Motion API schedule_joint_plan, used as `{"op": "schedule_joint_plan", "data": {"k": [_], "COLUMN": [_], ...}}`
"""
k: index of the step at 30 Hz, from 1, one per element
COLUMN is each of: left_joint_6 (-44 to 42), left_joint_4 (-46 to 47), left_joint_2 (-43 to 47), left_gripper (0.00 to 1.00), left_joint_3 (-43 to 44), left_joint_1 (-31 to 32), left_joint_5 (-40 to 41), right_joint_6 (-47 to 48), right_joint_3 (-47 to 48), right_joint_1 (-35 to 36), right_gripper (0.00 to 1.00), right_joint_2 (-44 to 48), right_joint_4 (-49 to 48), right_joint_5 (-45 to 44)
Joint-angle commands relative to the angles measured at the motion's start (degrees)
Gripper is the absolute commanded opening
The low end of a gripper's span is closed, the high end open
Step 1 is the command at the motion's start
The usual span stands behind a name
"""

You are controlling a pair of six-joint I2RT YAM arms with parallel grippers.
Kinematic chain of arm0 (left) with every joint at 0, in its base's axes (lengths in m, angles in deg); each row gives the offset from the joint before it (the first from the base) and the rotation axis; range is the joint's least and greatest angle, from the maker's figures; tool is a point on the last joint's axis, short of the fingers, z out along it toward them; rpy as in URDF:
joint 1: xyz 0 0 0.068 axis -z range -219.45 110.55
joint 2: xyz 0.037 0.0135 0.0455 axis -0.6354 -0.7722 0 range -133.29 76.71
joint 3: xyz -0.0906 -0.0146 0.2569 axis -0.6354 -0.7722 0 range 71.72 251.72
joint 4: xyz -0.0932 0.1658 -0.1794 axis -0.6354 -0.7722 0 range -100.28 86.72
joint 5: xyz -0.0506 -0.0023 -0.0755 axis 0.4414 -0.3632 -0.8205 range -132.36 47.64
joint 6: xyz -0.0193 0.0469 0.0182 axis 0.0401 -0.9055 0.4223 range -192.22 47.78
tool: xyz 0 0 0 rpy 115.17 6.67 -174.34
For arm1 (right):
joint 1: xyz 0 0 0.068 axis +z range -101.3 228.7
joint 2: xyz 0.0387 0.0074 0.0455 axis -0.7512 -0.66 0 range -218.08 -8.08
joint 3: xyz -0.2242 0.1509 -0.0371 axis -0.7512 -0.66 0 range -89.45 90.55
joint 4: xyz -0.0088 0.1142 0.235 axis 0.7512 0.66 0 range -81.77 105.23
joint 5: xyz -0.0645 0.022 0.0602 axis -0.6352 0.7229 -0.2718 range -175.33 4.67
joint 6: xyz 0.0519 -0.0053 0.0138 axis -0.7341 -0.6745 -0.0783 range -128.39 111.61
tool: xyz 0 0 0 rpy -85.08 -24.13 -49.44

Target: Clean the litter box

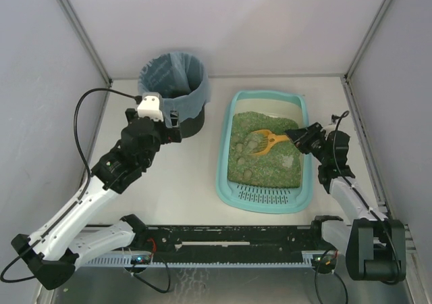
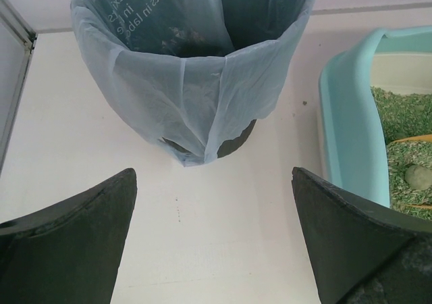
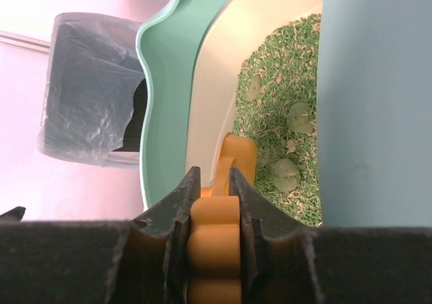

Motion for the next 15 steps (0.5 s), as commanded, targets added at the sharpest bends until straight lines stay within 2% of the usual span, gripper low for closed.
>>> {"op": "schedule_joint_plan", "data": {"k": [1, 11, 15], "left_joint_6": [0.7, 1.0, 1.2], "left_joint_4": [1.6, 1.4, 1.7], "left_joint_2": [0.9, 1.3, 1.7], "left_gripper": [1.00, 1.00, 1.00], "left_joint_3": [-1.3, -1.3, -1.4], "left_joint_1": [-1.0, -1.4, -1.8], "left_joint_5": [0.0, -0.7, -0.7], "right_joint_6": [-2.1, -3.6, -7.1], "right_joint_3": [0.6, 0.0, -1.3], "right_joint_1": [-1.5, -4.0, -5.7], "right_gripper": [0.00, 0.00, 0.00], "right_joint_2": [-0.4, -0.2, 0.3], "right_joint_4": [-7.3, -10.0, -13.5], "right_joint_5": [3.3, 6.1, 7.7]}}
